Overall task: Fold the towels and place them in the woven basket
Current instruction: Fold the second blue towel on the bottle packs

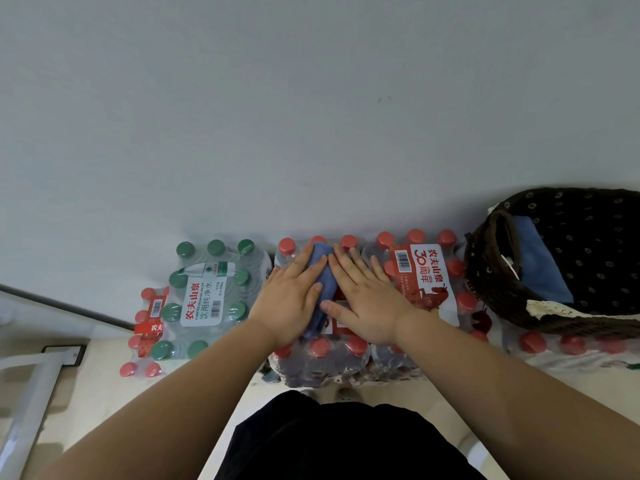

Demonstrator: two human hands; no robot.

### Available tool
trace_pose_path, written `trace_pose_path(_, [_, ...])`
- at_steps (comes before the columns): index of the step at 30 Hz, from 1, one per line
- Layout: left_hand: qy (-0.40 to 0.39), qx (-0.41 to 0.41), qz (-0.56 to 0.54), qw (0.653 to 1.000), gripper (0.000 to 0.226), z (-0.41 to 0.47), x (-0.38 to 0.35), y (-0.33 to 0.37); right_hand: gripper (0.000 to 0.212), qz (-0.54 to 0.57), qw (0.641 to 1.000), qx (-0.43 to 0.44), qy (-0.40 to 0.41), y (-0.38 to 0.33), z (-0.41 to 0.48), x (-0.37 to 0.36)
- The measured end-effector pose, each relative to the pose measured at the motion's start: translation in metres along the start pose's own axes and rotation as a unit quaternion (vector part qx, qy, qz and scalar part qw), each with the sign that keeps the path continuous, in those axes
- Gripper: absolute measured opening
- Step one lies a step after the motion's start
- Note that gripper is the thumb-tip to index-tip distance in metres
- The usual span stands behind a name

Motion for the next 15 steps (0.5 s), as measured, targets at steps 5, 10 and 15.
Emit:
trace_pose_path(5, [-0.006,0.007,0.045,0.999,0.074,0.006,0.013,-0.008,0.096,-0.021,0.996,-0.084,0.032,-0.015,0.000,-0.001])
trace_pose_path(10, [-0.073,-0.017,-0.058,0.995,0.070,0.015,0.021,-0.016,0.089,0.015,0.987,-0.156,0.025,-0.023,-0.007,-0.004])
trace_pose_path(15, [-0.084,-0.055,-0.114,0.988,0.074,0.027,0.026,-0.010,0.092,0.065,0.977,-0.198,0.033,-0.030,-0.006,-0.004])
Point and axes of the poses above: each hand's wrist, its own z-axis towards the middle knuckle, its own x-axis out of the back of the hand, y = z × x, the point moved 4 cm from there along z, towards the middle knuckle, and after that the axes turned 6 degrees about x, right-handed, at the moved point
